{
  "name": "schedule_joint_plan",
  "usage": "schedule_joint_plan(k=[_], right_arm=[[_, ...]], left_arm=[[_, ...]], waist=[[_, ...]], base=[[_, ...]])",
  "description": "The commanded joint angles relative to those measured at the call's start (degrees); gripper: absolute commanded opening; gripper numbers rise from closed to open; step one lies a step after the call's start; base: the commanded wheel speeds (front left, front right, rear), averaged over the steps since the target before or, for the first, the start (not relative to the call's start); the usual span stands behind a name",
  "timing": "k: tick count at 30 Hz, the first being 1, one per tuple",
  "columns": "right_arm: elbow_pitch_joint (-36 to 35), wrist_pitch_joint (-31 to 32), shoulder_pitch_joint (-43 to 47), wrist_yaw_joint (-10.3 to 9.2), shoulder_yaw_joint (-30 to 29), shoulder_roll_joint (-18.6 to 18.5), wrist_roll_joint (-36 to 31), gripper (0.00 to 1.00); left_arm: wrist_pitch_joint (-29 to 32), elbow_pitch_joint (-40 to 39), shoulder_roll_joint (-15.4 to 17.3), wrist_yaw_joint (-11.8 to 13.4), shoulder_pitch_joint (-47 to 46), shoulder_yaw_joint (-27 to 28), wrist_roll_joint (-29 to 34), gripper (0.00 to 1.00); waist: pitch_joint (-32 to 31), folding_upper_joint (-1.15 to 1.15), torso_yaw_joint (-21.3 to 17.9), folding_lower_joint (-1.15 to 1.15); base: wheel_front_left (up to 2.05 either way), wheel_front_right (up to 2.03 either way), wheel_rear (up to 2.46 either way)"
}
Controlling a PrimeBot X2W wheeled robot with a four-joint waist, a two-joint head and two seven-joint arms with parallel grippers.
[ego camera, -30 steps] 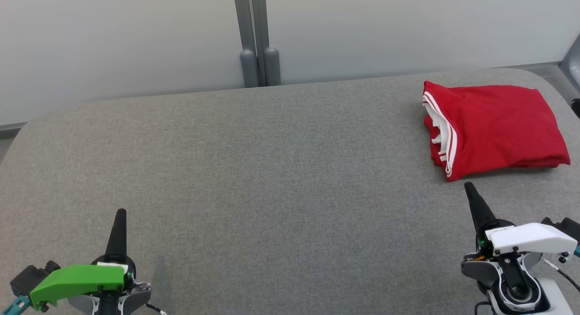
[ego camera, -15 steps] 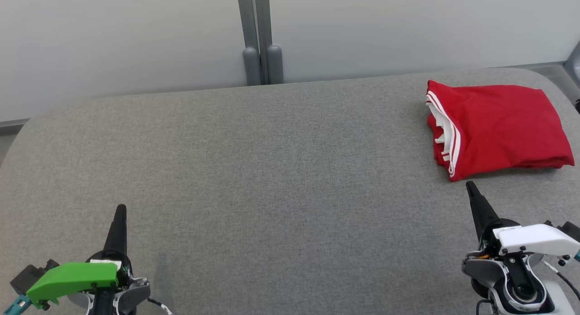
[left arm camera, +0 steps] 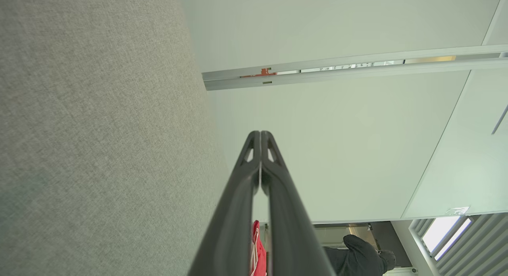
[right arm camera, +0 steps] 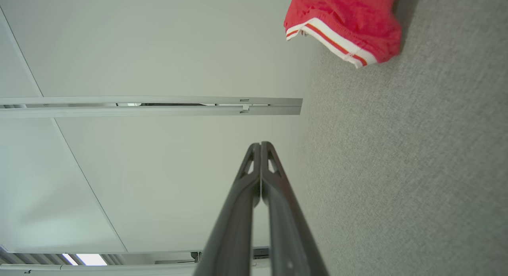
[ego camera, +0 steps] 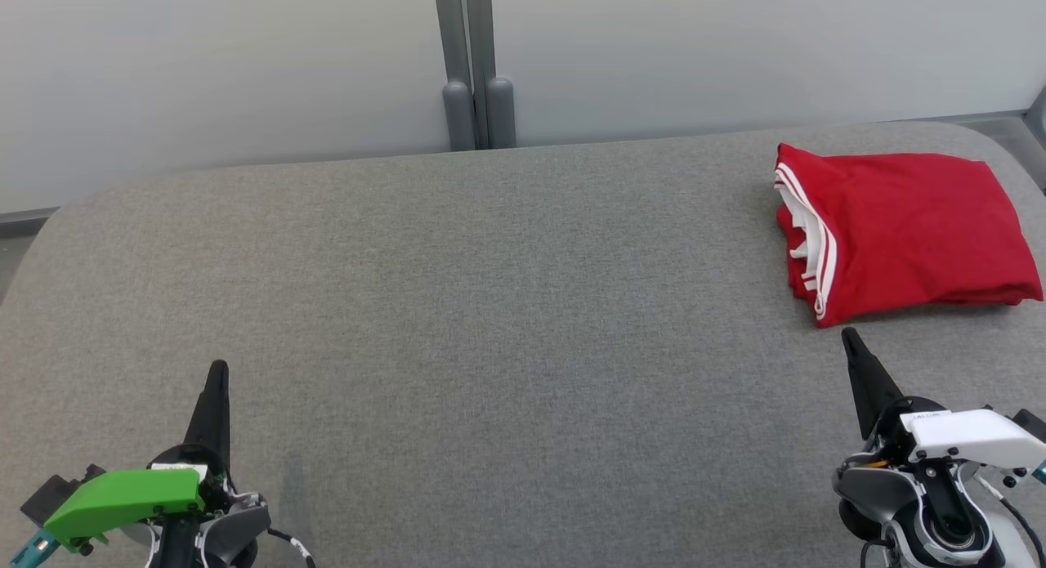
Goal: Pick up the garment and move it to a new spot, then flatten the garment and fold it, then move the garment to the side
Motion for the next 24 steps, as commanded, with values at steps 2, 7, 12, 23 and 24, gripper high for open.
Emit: schedule_joint_plan(k=[2, 7, 12, 23, 24], right_arm=[[-0.5, 0.4, 0.4, 0.02, -0.3, 0.1, 1.3, 0.0], [-0.7, 0.9, 0.6, 0.01, -0.7, 0.4, 2.9, 0.0], [-0.7, 0.9, 0.6, 0.01, -0.7, 0.3, 2.8, 0.0], [-0.7, 0.9, 0.6, 0.02, -0.7, 0.3, 2.8, 0.0], [-0.7, 0.9, 0.6, 0.01, -0.7, 0.3, 2.8, 0.0]], left_arm=[[0.4, -0.4, 0.0, -0.3, -1.1, 0.3, -1.6, 0.0], [0.9, -0.5, -0.1, -0.3, -1.2, 0.4, -3.3, 0.0], [0.9, -0.5, -0.1, -0.3, -1.0, 0.4, -3.1, 0.0], [0.9, -0.5, -0.1, -0.3, -1.0, 0.4, -3.1, 0.0], [0.9, -0.5, -0.1, -0.3, -1.0, 0.4, -3.1, 0.0]], waist=[[0.1, 0.0, 0.1, 0.0], [0.2, 0.0, 0.3, 0.0], [0.2, 0.0, 0.3, 0.0], [0.2, 0.0, 0.3, 0.0], [0.2, 0.0, 0.3, 0.0]], base=[[0.0, 0.0, 0.0], [0.0, 0.0, 0.0], [0.0, 0.0, 0.0], [0.0, 0.0, 0.0], [0.0, 0.0, 0.0]])
